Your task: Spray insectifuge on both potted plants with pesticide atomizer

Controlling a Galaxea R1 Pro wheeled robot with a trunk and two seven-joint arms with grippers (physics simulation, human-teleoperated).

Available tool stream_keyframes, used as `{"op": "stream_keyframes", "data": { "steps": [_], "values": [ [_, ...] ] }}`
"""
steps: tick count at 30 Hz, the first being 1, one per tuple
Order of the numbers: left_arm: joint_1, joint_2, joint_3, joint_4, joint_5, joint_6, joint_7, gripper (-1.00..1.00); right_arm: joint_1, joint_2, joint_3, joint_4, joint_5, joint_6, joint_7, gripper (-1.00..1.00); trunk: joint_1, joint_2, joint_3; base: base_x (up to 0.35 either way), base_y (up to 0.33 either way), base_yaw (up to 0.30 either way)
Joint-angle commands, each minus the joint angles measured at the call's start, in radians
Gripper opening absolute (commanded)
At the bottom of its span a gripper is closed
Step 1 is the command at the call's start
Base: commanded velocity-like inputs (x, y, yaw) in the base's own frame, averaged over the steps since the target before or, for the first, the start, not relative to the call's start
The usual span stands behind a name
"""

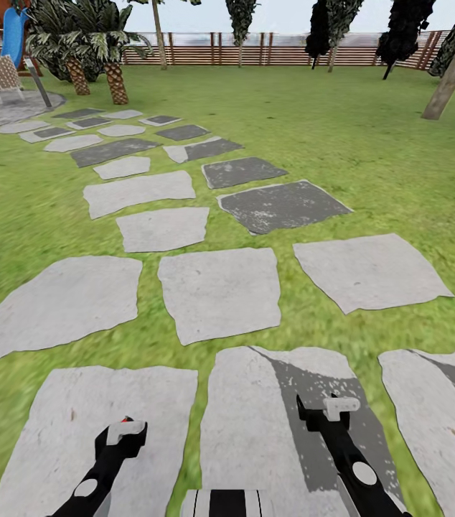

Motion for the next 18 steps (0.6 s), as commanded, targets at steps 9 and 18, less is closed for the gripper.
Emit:
{"op": "stream_keyframes", "data": {
  "steps": [9, 18],
  "values": [
    [0.001, 0.003, -0.001, 0.001, 0.003, -0.006, 0.0, 1.0, 0.0, 0.001, -0.001, -0.001, -0.001, -0.003, -0.001, 1.0, 0.003, -0.002, -0.039, 0.0, 0.0, 0.0],
    [0.001, 0.003, -0.002, 0.001, 0.003, -0.006, 0.0, 1.0, 0.0, 0.0, -0.003, -0.001, -0.001, -0.003, -0.001, 1.0, 0.007, -0.004, -0.088, 0.0, 0.0, 0.0]
  ]
}}
